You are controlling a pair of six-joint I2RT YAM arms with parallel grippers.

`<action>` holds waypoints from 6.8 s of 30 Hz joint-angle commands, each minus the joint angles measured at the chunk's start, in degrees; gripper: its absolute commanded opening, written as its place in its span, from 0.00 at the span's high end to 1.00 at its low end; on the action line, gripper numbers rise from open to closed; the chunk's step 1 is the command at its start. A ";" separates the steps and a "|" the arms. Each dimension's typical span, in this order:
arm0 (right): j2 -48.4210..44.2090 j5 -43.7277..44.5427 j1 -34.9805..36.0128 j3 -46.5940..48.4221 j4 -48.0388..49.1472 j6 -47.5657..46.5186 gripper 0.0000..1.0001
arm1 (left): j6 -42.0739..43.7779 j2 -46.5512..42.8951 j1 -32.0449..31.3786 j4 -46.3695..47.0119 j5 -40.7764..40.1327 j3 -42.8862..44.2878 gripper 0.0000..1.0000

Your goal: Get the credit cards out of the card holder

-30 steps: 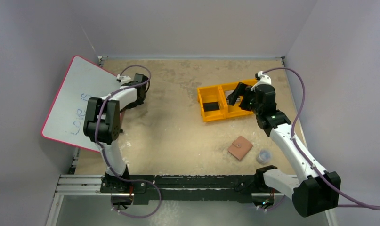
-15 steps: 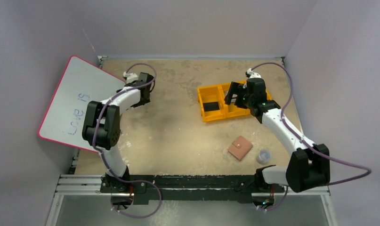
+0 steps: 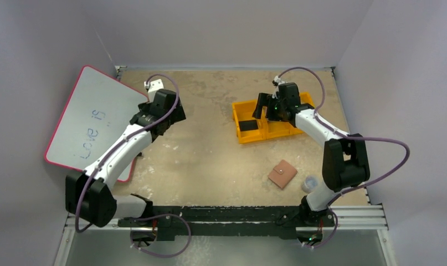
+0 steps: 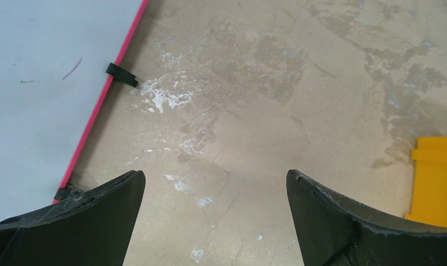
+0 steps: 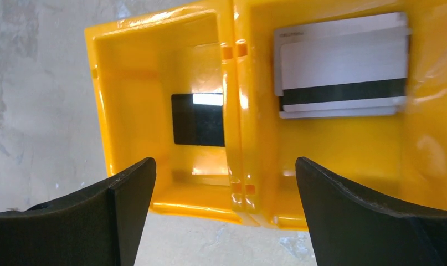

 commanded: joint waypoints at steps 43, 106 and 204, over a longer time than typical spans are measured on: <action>25.64 12.39 25.98 27.02 -4.08 2.09 0.11 | -3.34 -20.05 0.14 -4.40 -0.72 -7.03 0.00; -52.11 42.31 26.40 -30.56 -36.90 75.70 0.11 | -2.73 -2.17 -21.23 16.77 33.57 -4.39 0.03; -14.47 5.49 22.76 -39.24 19.23 32.35 0.47 | -19.94 -6.62 -25.73 16.89 17.30 -16.24 0.20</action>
